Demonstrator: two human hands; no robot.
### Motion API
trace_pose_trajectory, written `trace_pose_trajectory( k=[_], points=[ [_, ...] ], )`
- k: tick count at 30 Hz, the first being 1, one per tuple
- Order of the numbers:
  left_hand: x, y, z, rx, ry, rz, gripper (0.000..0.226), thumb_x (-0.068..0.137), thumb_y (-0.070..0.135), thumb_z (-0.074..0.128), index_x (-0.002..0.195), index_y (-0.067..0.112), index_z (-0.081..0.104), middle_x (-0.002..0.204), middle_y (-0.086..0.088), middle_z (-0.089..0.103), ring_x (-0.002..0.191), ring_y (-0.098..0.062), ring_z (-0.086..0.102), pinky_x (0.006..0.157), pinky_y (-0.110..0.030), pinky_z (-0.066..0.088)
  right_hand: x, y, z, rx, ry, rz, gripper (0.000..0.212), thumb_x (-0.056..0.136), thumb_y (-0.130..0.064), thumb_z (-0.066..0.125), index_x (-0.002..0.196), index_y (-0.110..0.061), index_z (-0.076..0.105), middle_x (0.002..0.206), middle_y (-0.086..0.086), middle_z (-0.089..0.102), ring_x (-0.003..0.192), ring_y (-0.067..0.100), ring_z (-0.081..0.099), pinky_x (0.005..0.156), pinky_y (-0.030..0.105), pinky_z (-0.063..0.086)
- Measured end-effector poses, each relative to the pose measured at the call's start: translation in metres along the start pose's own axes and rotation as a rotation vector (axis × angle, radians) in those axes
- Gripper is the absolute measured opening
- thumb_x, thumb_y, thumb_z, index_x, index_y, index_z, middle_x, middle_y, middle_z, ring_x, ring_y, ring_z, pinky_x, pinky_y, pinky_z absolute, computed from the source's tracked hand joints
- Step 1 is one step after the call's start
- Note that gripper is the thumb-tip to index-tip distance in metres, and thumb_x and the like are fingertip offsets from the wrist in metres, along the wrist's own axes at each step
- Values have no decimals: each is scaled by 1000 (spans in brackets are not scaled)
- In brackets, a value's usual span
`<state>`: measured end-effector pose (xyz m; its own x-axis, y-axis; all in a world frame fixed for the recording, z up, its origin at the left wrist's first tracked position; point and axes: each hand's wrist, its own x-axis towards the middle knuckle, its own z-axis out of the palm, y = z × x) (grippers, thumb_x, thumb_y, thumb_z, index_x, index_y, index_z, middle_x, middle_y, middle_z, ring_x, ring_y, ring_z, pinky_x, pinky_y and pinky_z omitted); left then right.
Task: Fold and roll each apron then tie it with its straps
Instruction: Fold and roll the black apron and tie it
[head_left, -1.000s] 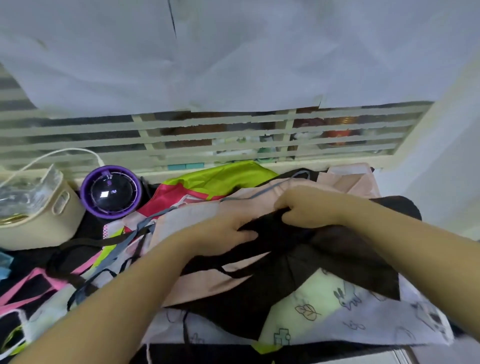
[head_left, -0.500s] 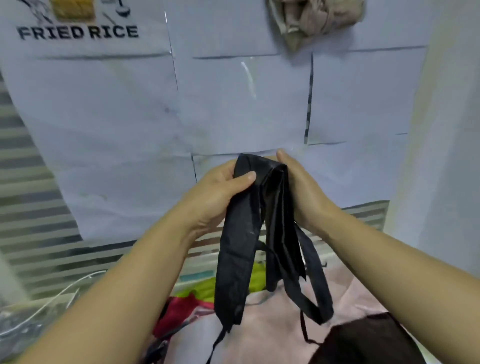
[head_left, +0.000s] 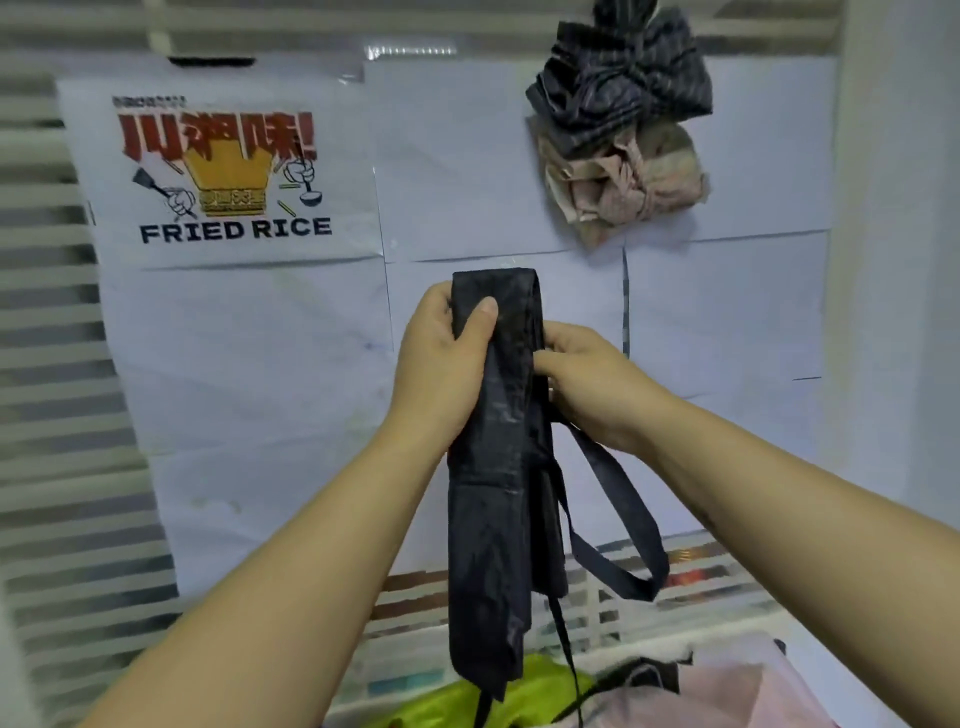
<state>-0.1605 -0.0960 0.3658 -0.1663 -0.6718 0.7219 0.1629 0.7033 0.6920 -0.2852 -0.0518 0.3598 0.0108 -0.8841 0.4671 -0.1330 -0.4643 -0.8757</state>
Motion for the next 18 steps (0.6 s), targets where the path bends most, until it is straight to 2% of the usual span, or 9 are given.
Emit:
trace_pose_trajectory(
  k=[2, 3, 6, 8, 9, 11, 13, 16, 18],
  points=[
    [0, 2, 3, 95, 63, 129, 6, 96, 21, 54, 102, 21, 54, 93, 12, 64, 83, 7, 60, 76, -12, 48, 5, -4, 1, 43, -3, 51, 27, 92, 2, 40, 104, -2, 64, 92, 11, 70, 79, 21, 67, 68, 29, 54],
    [1, 2, 4, 129, 94, 179, 6, 96, 21, 54, 101, 22, 53, 90, 14, 62, 80, 10, 58, 71, -7, 44, 9, -6, 2, 81, 1, 62, 28, 91, 1, 38, 106, 0, 62, 93, 13, 67, 81, 22, 65, 71, 31, 55],
    [5, 1, 6, 162, 169, 258, 9, 96, 23, 54, 105, 21, 53, 89, 16, 60, 82, 6, 58, 69, -7, 43, 10, -8, 4, 287, -48, 78, 29, 95, -16, 41, 110, -1, 61, 94, 12, 62, 87, 23, 61, 78, 31, 55],
    [10, 1, 6, 153, 221, 286, 13, 96, 23, 53, 108, 18, 53, 91, 16, 60, 84, 3, 58, 71, -10, 44, 6, -9, 5, 237, -145, 77, 30, 94, -31, 48, 109, -10, 64, 97, 7, 68, 92, 21, 66, 85, 31, 55],
    [12, 1, 7, 147, 245, 298, 13, 96, 22, 53, 108, 17, 52, 92, 16, 60, 84, 2, 58, 72, -11, 45, 4, -8, 7, 169, -185, 75, 30, 91, -32, 54, 110, -12, 64, 103, 9, 69, 96, 22, 67, 88, 33, 55],
    [15, 2, 7, 153, 270, 329, 11, 97, 21, 53, 106, 17, 51, 92, 16, 58, 84, 2, 57, 73, -12, 44, 0, -6, 9, 88, -205, 67, 31, 87, -24, 64, 114, -10, 61, 109, 12, 69, 100, 24, 68, 89, 33, 55],
    [19, 3, 6, 165, 272, 334, 9, 97, 21, 52, 106, 19, 50, 92, 16, 57, 85, 2, 57, 73, -11, 44, 0, -4, 8, 71, -170, 61, 27, 87, -13, 63, 114, -8, 60, 109, 11, 70, 98, 22, 68, 86, 30, 55],
    [24, 1, 0, 140, 210, 236, 14, 97, 24, 53, 109, 20, 49, 96, 17, 57, 88, 5, 57, 76, -13, 45, 0, -2, 4, 44, -148, 75, 25, 90, -2, 58, 115, -4, 61, 111, 11, 69, 99, 22, 68, 87, 29, 55],
    [24, -4, -2, 126, 122, 156, 25, 95, 27, 55, 117, 21, 46, 108, 13, 55, 98, 4, 56, 84, -15, 44, 2, 1, 3, 57, -121, 101, 24, 91, 0, 56, 114, -3, 62, 110, 12, 70, 97, 22, 68, 86, 29, 56]
  ],
)
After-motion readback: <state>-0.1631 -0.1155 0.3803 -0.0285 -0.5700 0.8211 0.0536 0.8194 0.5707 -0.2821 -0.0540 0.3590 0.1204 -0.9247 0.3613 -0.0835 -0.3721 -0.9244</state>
